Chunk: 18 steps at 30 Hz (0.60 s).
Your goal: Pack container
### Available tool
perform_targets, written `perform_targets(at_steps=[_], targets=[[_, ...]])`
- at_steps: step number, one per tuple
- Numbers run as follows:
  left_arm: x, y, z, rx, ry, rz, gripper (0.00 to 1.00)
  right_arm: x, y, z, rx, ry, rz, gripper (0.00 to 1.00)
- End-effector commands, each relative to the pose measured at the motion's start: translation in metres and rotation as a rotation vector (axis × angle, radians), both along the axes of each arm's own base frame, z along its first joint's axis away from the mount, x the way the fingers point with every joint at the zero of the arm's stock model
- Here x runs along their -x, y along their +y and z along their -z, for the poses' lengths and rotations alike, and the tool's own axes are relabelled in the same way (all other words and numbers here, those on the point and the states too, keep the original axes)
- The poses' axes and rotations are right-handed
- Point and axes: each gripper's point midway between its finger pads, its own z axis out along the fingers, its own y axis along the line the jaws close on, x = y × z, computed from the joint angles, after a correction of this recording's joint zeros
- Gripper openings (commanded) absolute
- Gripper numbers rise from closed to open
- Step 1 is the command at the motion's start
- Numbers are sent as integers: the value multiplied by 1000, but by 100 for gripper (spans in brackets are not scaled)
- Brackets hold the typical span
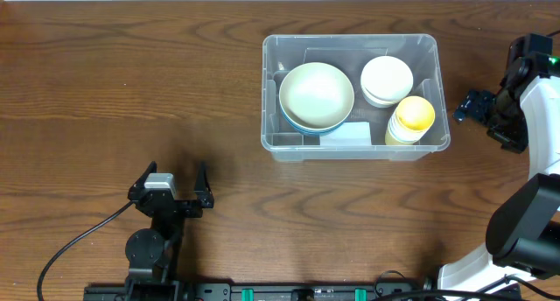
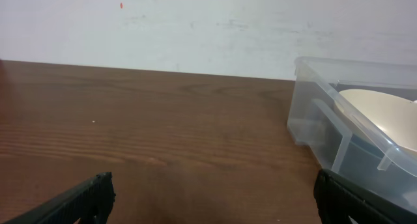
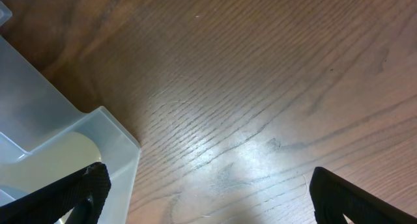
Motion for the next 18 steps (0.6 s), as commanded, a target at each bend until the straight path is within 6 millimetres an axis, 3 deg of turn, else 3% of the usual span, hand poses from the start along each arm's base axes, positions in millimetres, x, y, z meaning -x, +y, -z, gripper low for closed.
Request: perform_targets(at_steps=[1, 9, 16, 18], targets=[[1, 5, 15, -23, 52, -22, 98, 1, -2, -1, 7, -1, 16, 99], [1, 5, 15, -23, 52, -22, 98, -1, 4, -4, 10, -11, -1, 99], [1, 5, 15, -23, 52, -22, 98, -2, 11, -31, 32, -88, -21, 99], [1, 5, 15, -23, 52, -22, 98, 2, 1, -42, 95, -97, -40, 99]])
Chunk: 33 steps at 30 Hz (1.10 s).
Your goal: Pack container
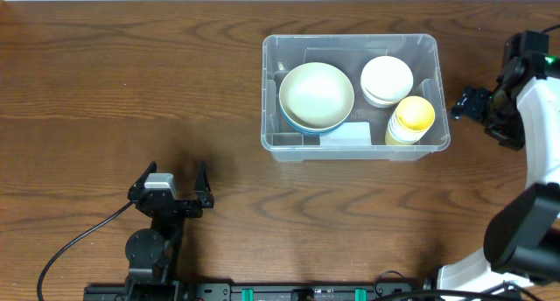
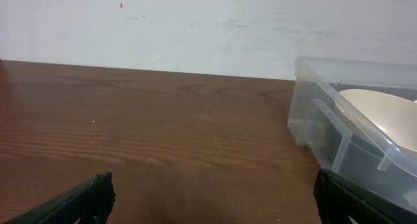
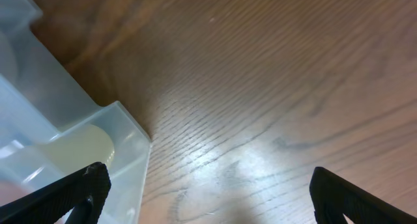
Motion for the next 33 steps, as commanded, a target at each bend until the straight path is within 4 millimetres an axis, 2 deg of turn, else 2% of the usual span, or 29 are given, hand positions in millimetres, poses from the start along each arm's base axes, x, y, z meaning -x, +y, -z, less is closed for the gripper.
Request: perform_targets(at_steps=[1, 6, 8, 11, 16, 20, 22, 25, 33], targets=[[1, 5, 16, -23, 52, -22, 98, 8, -14, -32, 114, -58, -11, 99], [1, 5, 15, -23, 52, -22, 98, 15, -17, -67, 172, -153, -2, 99], [1, 5, 15, -23, 52, -22, 98, 13, -26, -87, 241, -221, 3, 99], [1, 5, 15, -23, 52, -22, 98, 3, -26, -119, 271, -374, 12, 99], [1, 5, 16, -23, 52, -22, 98, -22, -5, -172, 282, -699, -36, 99], [1, 5, 15, -23, 52, -22, 98, -37, 37, -196, 271, -968, -210, 99], [1, 5, 15, -23, 52, -22, 98, -36, 60, -200, 266, -1089, -309, 99], [1, 5, 15, -23, 52, -22, 98, -26, 80, -196, 249, -1208, -375, 99], [1, 5, 15, -23, 52, -22, 98, 25, 112, -162, 265, -1413, -541, 99]])
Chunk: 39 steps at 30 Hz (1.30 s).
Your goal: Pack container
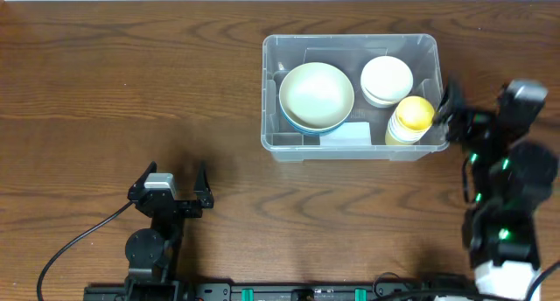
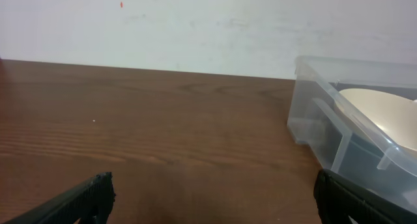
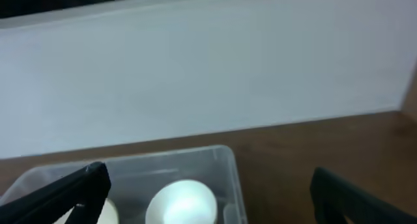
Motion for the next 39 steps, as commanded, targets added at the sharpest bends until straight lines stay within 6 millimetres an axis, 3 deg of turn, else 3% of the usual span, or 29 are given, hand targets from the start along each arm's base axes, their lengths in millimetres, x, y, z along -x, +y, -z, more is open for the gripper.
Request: perform_targets(at_steps=[1, 8, 18, 31, 39], targets=[[1, 5, 16, -23, 50, -22, 98, 21, 20, 15, 76, -58, -104, 99], [1, 5, 16, -23, 50, -22, 98, 54, 31, 67, 85, -109, -151, 99], [1, 5, 16, -23, 50, -22, 98, 66, 46, 120, 96, -80, -209, 99], [1, 5, 16, -23, 50, -22, 98, 75, 51, 152, 196, 38, -242, 99], [1, 5, 16, -23, 50, -22, 98, 78, 47, 155, 211, 45, -223, 99]])
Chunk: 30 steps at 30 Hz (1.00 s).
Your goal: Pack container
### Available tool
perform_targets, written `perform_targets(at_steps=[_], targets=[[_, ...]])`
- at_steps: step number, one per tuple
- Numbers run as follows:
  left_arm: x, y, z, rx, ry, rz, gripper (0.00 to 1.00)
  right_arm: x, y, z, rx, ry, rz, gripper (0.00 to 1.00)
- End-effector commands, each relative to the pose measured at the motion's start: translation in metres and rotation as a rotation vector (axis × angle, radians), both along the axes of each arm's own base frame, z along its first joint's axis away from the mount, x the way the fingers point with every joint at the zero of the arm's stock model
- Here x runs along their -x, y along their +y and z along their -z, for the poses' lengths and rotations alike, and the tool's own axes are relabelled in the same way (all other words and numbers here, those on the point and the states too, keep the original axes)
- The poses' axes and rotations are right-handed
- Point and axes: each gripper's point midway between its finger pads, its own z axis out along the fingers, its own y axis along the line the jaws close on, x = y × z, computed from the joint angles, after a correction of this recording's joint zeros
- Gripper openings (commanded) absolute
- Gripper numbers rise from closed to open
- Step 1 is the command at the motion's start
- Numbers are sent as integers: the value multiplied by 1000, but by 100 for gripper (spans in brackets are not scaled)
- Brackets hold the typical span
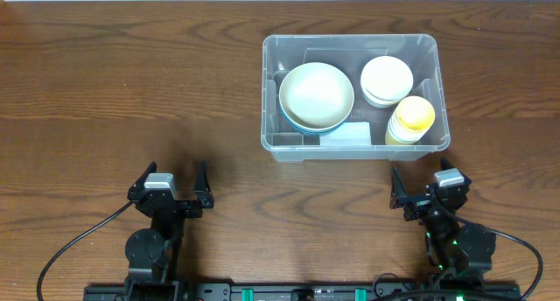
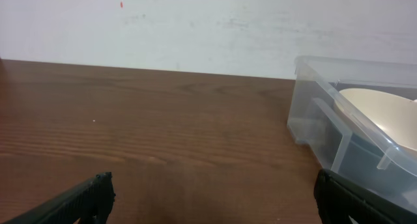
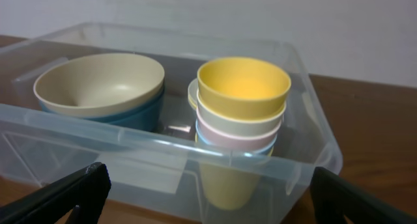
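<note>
A clear plastic container (image 1: pixel 436 47) stands at the back right of the table. It holds stacked bowls, cream on blue (image 1: pixel 316 94), a pile of white plates (image 1: pixel 386 80) and a stack of cups with a yellow one on top (image 1: pixel 411 117). The right wrist view faces the container (image 3: pixel 306 175), with the cups (image 3: pixel 243 97) and bowls (image 3: pixel 101 87) inside. My right gripper (image 1: pixel 428 194) sits open near the table's front, just before the container. My left gripper (image 1: pixel 171 187) sits open at the front left, with the container's corner (image 2: pixel 306 113) to its right.
A flat white piece (image 1: pixel 346 134) lies in the container's front part. A white wall (image 2: pixel 195 22) runs behind the table. Bare wooden tabletop (image 1: pixel 131 82) spreads left of the container.
My right arm has moved from beside the container's right side down to the table's front edge, its gripper open and facing the container. The left gripper has not moved.
My right gripper was open over the table to the right of the container, then a little closer to its corner. It then stood raised at the container's right side, and now rests at the front. The container's contents and the left arm stayed unchanged.
</note>
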Motion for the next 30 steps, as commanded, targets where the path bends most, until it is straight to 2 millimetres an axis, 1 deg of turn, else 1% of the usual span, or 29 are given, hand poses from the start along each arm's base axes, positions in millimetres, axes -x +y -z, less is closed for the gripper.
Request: perform_targets(at_steps=[1, 10, 18, 30], targets=[[1, 5, 16, -23, 50, -22, 98, 0, -3, -3, 26, -22, 17, 99], [1, 5, 16, -23, 50, -22, 98, 0, -23, -13, 41, -65, 138, 99], [1, 5, 16, -23, 50, -22, 98, 0, -38, -11, 55, -56, 236, 99], [1, 5, 16, -23, 50, -22, 98, 0, -38, -11, 57, -56, 235, 99]])
